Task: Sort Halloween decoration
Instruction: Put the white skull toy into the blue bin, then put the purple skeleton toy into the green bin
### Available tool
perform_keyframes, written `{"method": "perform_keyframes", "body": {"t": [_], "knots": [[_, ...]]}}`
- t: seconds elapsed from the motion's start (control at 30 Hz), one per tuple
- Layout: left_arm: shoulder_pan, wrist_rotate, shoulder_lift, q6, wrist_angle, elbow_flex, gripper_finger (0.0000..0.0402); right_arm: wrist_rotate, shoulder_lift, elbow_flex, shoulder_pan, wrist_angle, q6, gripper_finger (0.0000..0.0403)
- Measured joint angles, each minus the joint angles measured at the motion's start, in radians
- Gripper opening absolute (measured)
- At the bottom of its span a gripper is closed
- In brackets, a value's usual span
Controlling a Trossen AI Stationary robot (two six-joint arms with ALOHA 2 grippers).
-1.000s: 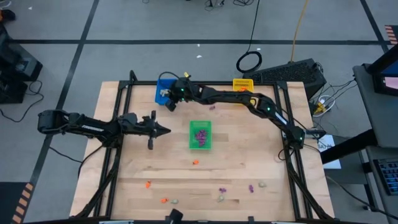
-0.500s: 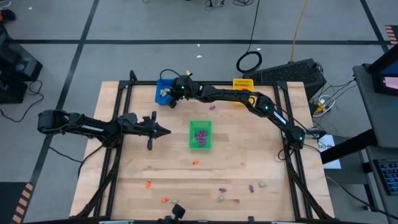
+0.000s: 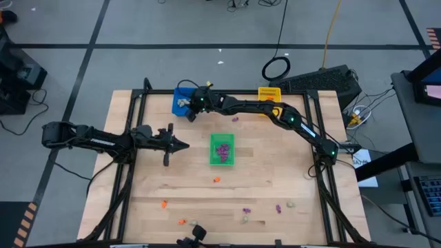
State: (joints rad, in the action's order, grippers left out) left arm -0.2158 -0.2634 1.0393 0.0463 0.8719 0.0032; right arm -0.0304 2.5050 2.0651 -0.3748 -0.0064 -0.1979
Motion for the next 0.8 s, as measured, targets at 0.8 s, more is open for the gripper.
{"method": "perform_keyframes", "body": {"t": [0.8], "knots": [[0.0, 0.0, 0.0, 0.0, 0.011, 0.004, 0.0008, -0.016, -0.132, -0.002, 0.011, -0.127, 0.134, 0.0033]]}}
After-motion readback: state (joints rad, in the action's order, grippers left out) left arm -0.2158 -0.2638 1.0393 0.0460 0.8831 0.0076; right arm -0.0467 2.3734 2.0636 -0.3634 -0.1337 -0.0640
